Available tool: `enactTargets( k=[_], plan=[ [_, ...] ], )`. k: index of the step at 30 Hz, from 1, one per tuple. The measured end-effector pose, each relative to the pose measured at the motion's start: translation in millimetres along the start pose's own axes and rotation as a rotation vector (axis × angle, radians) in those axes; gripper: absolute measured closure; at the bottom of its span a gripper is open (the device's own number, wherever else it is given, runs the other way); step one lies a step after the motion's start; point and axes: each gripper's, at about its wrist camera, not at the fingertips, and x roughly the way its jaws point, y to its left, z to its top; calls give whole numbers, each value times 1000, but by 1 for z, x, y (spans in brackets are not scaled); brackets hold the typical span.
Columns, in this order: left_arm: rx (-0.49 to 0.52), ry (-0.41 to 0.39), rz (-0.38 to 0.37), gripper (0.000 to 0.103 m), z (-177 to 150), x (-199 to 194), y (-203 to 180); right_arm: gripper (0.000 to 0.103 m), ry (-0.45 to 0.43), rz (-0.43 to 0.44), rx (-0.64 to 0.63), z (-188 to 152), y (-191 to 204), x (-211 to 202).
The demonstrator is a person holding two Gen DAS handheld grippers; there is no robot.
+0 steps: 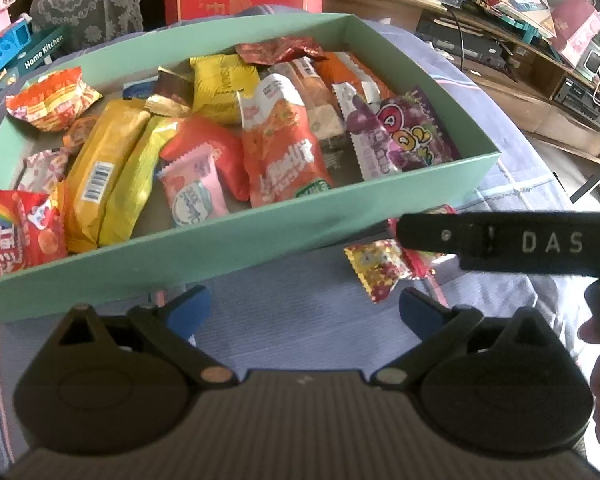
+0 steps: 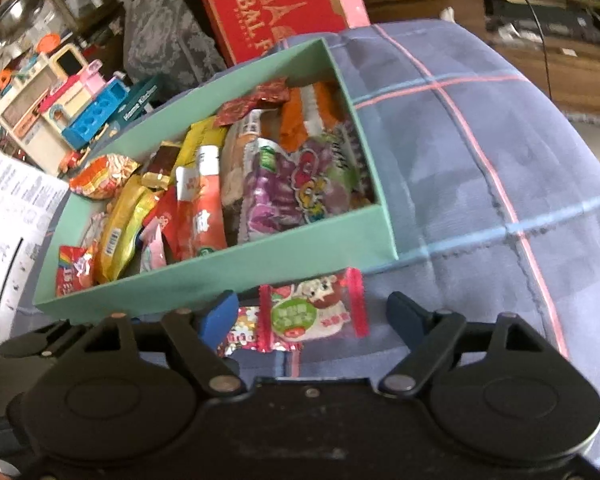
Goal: Organize snacks
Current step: 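Grasp the white-pink candy packet with the right tool, then grasp the small gold-red candy with the left tool while the right lifts the white-pink packet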
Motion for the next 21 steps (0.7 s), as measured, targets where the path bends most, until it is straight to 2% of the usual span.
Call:
enactTargets(
  k=[2,4,5,7,10,17,21],
  plan=[
    [-5,4,-2,0,1,3,2,25,3,-17,-44,0,5,2],
    [-10,5,-3,0,1,4,2,38,4,-83,-129,-1,14,5],
    [-10,4,-1,0,2,5,1,40,7,-96,-151,-1,15,5],
    [-6,4,-5,0,3,5,0,52,9,-109,-169,-1,13,4],
    [1,6,-8,0,4,6,-4,58,5,-112,-153,-1,2,-1],
    [25,-3,-13,1,12,11,-23,59,-17,-128,-81,-7,-32,-19],
    [38,-17,-3,9,11,16,-39,60,-32,-112,-25,-15,-50,-30]
  ],
)
